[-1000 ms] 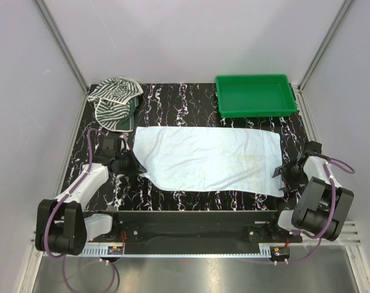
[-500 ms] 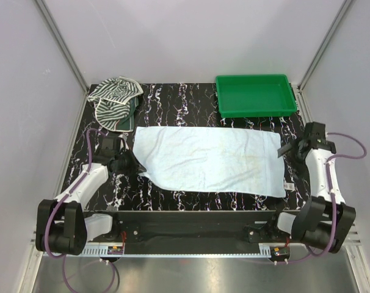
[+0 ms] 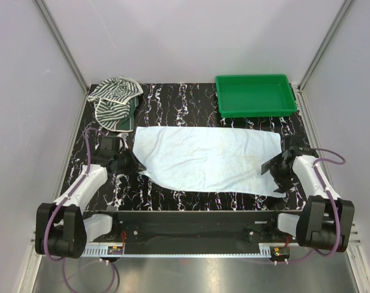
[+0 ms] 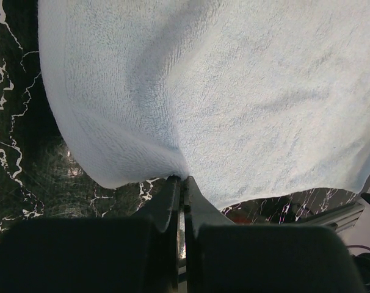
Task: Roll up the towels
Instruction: Flatten the towel
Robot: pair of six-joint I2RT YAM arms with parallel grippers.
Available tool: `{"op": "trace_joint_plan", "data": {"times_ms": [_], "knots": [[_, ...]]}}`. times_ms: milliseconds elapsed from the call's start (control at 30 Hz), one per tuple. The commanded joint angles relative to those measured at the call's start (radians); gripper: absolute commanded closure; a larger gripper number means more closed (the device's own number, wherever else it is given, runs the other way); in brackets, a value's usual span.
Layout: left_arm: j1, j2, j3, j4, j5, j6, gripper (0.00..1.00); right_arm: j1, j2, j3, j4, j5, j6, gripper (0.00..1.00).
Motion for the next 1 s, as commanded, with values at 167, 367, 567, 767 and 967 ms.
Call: {"op": "trace_joint_plan", "data": {"times_ms": [167, 367, 567, 767, 967], "knots": [[0.012, -0.019, 0.0, 0.043, 0.035, 0.006, 1.0, -0.243, -0.084, -0.061, 0.03, 0.001, 0.037, 0.16], [0.017, -0.001, -0.006, 0.066, 0.068, 0.005, 1.0, -0.317, -0.056, -0.138, 0.118, -0.071, 0.024, 0.3], [0.018, 0.005, -0.01, 0.075, 0.075, 0.003, 1.0, -0.317, -0.075, -0.164, 0.121, -0.039, 0.011, 0.36], [0.022, -0.004, -0.009, 0.063, 0.061, 0.006, 1.0, -0.315, 0.013, -0.14, 0.17, -0.041, 0.0, 0.44], [0.031, -0.007, -0.006, 0.058, 0.047, 0.006, 1.0, -0.317, 0.093, -0.132, 0.207, -0.059, -0.011, 0.43]]}}
